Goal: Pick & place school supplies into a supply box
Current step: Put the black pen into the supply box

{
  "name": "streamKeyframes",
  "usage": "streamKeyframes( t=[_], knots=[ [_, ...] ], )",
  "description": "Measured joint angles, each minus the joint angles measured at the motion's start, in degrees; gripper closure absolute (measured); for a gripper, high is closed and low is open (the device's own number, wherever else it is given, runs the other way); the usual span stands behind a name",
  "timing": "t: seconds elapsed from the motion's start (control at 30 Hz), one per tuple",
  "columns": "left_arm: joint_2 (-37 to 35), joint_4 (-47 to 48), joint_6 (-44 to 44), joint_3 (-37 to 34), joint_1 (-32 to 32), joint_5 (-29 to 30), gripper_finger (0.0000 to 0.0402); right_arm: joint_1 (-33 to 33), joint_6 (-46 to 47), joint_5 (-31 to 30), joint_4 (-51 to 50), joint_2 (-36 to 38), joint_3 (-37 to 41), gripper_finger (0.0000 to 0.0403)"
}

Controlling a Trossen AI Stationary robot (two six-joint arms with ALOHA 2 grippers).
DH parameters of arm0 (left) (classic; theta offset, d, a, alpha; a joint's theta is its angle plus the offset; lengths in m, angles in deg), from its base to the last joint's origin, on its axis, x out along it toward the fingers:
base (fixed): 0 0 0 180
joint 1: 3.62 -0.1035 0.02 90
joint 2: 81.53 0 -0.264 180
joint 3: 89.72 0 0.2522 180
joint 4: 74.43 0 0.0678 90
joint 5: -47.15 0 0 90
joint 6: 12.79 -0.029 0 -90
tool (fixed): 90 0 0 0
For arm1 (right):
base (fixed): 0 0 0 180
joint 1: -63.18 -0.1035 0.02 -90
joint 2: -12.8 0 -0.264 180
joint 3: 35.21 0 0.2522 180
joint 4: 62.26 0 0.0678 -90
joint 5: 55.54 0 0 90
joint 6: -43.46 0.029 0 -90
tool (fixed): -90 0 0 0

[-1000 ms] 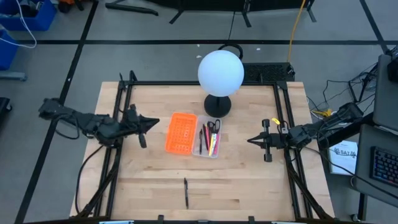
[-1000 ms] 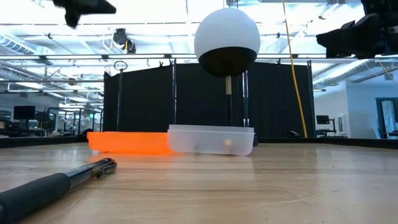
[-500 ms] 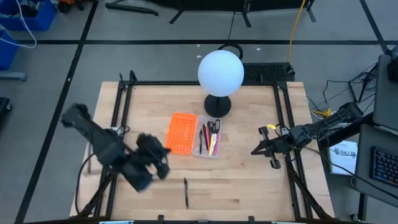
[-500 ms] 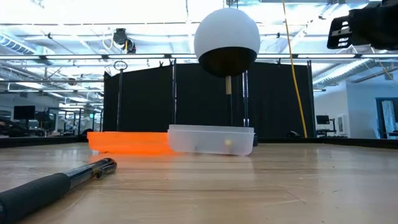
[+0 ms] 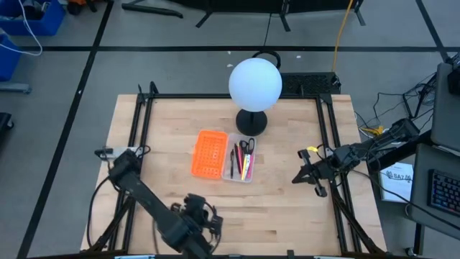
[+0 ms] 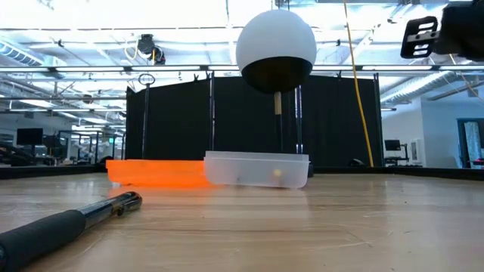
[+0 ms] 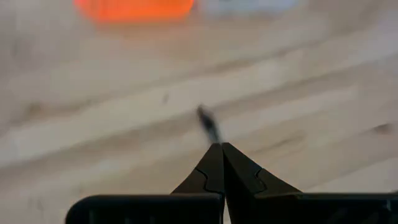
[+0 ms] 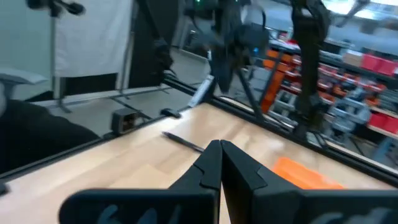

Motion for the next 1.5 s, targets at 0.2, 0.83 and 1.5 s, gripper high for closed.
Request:
streamKeyframes(
  t=[0.2, 0.83, 1.5],
  knots=[
    [5.8, -4.0, -2.2, 0.0, -2.5, -15.0, 0.0400, 0.0, -0.8, 1.1, 0.0, 0.1, 0.0, 0.0403],
    [7.4, -18.7, -8.4, -4.1, -4.4, -11.9, 0.0248, 0.0, -3.1, 1.0, -0.7, 0.1, 0.0, 0.0403],
    [6.8, -39.0, -8.5, -22.3, -5.0, -22.0, 0.0237, 0.0, -1.6, 1.0, -0.8, 0.1, 0.0, 0.0403]
  ],
)
